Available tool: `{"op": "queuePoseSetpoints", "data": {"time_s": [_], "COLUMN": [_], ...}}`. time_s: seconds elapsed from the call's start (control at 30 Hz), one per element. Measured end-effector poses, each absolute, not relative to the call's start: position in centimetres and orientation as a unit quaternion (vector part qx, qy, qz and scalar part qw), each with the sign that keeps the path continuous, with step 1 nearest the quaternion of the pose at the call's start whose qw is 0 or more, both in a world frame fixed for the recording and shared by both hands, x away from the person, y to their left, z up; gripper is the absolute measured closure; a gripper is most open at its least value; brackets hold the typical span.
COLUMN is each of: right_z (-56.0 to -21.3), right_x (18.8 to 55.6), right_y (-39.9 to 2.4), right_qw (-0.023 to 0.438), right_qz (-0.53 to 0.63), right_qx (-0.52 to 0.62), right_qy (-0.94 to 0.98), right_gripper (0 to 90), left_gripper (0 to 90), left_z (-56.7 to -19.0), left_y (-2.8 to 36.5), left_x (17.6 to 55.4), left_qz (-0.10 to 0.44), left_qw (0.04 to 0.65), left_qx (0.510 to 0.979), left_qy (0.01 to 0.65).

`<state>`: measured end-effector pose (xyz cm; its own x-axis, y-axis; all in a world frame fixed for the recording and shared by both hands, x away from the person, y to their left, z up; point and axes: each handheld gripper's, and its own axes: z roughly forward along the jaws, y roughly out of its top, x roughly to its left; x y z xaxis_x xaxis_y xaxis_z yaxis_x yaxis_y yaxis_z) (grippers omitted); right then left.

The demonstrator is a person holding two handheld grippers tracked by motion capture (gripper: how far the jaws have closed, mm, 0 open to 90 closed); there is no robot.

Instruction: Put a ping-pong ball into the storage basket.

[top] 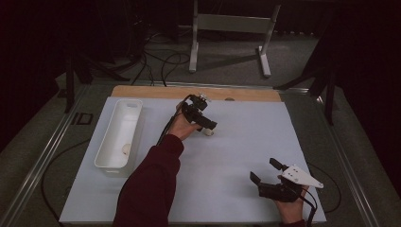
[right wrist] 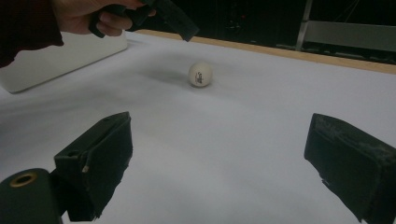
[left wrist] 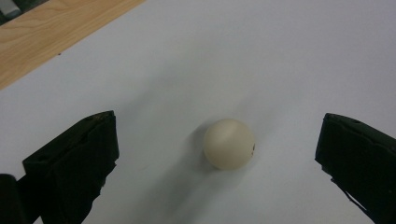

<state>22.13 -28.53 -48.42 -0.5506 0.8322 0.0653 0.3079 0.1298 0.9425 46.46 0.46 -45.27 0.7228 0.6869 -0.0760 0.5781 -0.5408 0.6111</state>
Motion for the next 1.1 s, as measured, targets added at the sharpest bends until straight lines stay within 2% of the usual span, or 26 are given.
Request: {"op": "queuePoseSetpoints", "data": {"time_s": [0.73, 1.1], "right_z": [-48.4, -48.3], "right_x": [22.1, 22.1], "right_y": [-28.6, -28.6], "right_qw": [0.251, 0.251], "right_qz": [0.524, 0.524], "right_qx": [0.402, 0.403], "right_qy": [0.707, 0.707], "right_gripper": [7.4, 7.4], "left_gripper": [0.2, 3.0], "left_z": [-47.6, -48.7], "left_y": [-1.0, -1.8], "left_x": [46.7, 46.7], "left_qz": [0.072, 0.068], "left_qw": [0.295, 0.278], "left_qx": [0.880, 0.882], "left_qy": [0.365, 0.374]}}
